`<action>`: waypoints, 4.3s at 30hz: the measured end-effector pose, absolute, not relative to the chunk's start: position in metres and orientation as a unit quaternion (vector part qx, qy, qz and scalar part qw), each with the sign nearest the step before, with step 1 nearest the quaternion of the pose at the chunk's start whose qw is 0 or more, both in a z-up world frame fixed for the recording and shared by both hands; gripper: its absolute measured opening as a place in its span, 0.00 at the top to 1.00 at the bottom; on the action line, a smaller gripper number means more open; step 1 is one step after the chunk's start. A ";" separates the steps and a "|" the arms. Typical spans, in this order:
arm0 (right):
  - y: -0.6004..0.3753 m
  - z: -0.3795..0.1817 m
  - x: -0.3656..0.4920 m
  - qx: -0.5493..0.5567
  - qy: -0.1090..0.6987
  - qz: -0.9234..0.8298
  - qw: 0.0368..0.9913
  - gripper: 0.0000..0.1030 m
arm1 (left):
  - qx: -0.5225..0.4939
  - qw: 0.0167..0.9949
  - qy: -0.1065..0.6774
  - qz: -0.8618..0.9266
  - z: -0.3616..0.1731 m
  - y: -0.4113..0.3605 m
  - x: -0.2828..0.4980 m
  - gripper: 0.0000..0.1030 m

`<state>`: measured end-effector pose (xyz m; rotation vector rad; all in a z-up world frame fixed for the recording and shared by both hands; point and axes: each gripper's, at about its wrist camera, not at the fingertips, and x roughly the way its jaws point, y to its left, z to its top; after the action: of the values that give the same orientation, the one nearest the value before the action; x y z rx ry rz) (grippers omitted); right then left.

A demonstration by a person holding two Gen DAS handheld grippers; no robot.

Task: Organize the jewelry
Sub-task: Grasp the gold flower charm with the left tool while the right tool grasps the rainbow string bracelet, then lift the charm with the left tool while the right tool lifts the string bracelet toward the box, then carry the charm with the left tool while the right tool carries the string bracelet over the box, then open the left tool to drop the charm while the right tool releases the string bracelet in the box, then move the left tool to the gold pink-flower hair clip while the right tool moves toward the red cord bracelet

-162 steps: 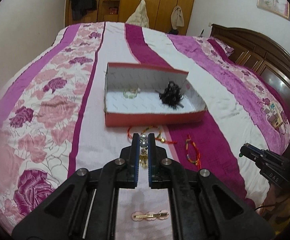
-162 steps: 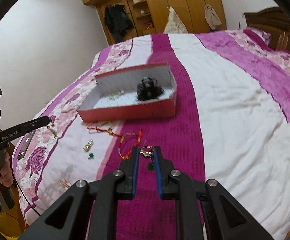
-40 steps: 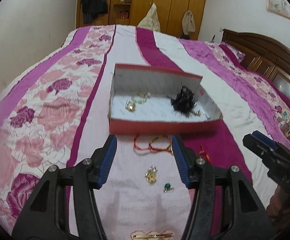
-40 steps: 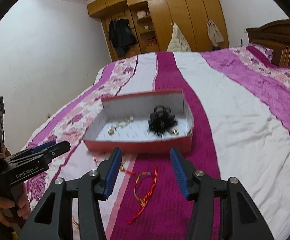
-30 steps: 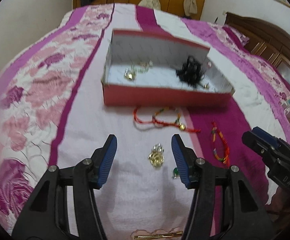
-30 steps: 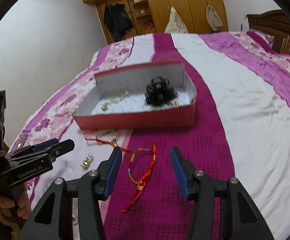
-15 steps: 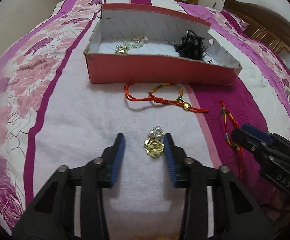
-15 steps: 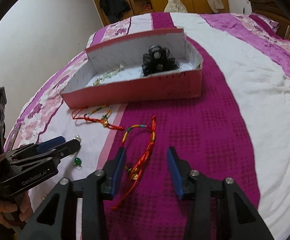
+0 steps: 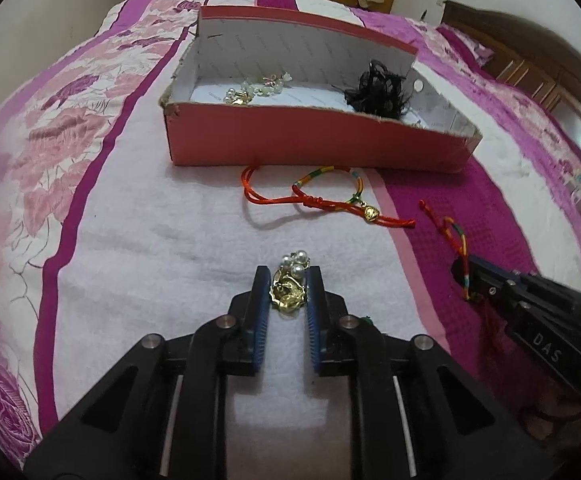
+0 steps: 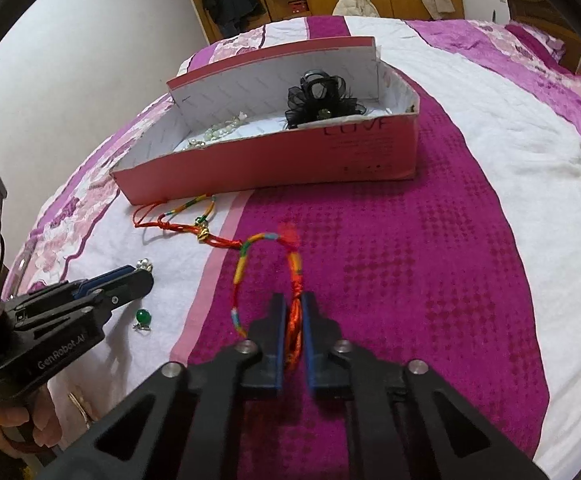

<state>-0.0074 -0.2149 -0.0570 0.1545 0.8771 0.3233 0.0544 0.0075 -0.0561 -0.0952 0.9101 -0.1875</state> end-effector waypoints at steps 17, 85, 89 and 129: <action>-0.222 -0.027 -0.033 0.091 0.383 0.179 0.902 0.94 | -0.077 0.912 0.390 -0.102 -0.015 0.012 0.030 0.91; -0.232 0.059 0.074 0.072 0.227 0.136 0.962 0.94 | -0.055 0.975 0.208 -0.061 0.053 0.014 0.132 0.91; -0.235 0.042 0.094 0.076 0.245 0.123 0.959 0.94 | -0.054 0.971 0.226 -0.054 0.035 0.014 0.149 0.91; -0.251 0.033 0.078 0.101 0.298 0.103 0.944 0.69 | -0.047 0.955 0.284 -0.075 0.042 0.010 0.115 0.64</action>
<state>0.0784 -0.2506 0.0333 0.2068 0.6072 0.2109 0.1152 0.0104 0.0424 -0.0951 0.5762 -0.1513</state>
